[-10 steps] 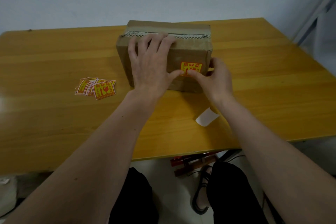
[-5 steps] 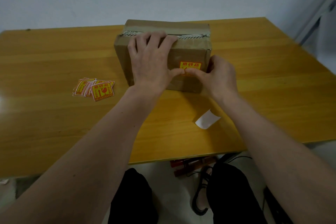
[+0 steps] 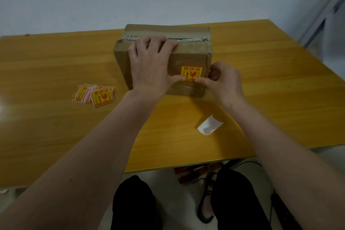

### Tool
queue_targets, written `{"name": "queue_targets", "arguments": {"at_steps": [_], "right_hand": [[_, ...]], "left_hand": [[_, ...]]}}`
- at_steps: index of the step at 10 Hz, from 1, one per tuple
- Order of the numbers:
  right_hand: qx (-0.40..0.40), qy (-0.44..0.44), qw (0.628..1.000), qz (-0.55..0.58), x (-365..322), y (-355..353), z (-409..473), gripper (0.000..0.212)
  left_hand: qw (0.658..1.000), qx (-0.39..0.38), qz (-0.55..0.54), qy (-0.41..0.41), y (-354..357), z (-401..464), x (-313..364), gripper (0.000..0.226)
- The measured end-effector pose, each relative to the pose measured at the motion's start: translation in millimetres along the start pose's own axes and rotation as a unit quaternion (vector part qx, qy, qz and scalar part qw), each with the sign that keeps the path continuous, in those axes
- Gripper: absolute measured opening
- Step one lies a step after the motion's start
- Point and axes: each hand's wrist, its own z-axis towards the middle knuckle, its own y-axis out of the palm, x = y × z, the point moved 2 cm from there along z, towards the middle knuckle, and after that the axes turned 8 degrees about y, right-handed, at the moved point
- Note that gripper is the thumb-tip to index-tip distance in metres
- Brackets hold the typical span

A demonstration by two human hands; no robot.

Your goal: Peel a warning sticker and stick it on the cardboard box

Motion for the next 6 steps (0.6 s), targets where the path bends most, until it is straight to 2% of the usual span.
{"name": "queue_targets", "arguments": {"at_steps": [1,2,4,5,6], "right_hand": [[-0.004,-0.001,1.000,-0.026,-2.8,1.5,1.0,0.040],[-0.007,-0.004,0.999,-0.042,-4.6,0.6,3.5,0.035],[-0.015,0.004,0.999,-0.051,2.3,-4.1,6.6,0.014],[-0.009,-0.008,0.990,-0.138,0.0,-11.9,-0.5,0.028],[-0.008,-0.001,0.982,-0.190,-5.8,-28.9,-13.2,0.028]], "left_hand": [[1.000,-0.007,0.027,-0.002,1.8,-0.4,2.3,0.090],[0.999,-0.018,0.029,-0.003,1.4,0.5,3.4,0.087],[0.999,-0.033,-0.041,0.009,-7.3,0.5,-2.5,0.064],[0.992,0.035,-0.117,-0.001,-21.1,-11.0,-1.1,0.048],[0.987,0.062,-0.143,-0.049,-37.5,-30.3,2.5,0.013]]}}
